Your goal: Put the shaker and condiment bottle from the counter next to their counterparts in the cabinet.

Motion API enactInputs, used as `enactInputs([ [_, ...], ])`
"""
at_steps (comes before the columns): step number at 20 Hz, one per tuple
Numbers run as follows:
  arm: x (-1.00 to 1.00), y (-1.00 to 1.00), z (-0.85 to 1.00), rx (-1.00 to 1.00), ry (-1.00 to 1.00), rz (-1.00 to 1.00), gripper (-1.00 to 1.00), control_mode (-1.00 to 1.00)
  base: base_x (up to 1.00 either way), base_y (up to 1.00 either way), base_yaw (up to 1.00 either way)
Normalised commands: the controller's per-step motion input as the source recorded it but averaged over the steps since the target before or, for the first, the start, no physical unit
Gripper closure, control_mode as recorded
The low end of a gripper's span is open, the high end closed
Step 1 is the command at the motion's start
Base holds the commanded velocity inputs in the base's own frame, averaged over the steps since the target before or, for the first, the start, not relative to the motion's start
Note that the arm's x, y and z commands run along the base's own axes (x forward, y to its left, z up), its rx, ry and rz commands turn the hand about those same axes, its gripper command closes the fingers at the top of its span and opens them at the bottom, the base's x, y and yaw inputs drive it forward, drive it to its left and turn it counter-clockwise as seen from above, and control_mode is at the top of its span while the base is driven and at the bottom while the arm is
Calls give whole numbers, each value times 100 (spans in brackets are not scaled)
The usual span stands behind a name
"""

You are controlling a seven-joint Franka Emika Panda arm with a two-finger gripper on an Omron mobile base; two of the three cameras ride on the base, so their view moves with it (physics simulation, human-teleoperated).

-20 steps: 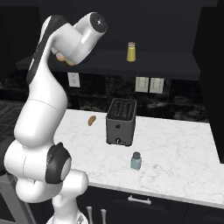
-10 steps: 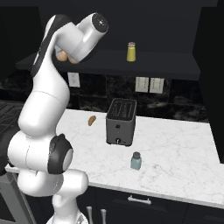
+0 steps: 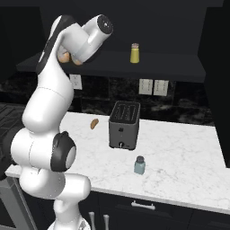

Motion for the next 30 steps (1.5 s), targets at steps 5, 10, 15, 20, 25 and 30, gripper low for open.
enactInputs([
  [5, 30, 0, 0, 0, 0, 0, 100, -100, 0, 0, 0],
  [10, 21, 0, -3, 0, 0, 0, 100, -100, 0, 0, 0],
  [15, 16, 0, -10, 0, 0, 0, 100, -100, 0, 0, 0],
  [20, 15, 0, -9, 0, 0, 0, 100, -100, 0, 0, 0],
  [25, 13, 0, -10, 0, 0, 0, -100, -100, 0, 0, 0],
  [30, 2, 0, -1, 0, 0, 0, -100, -100, 0, 0, 0],
])
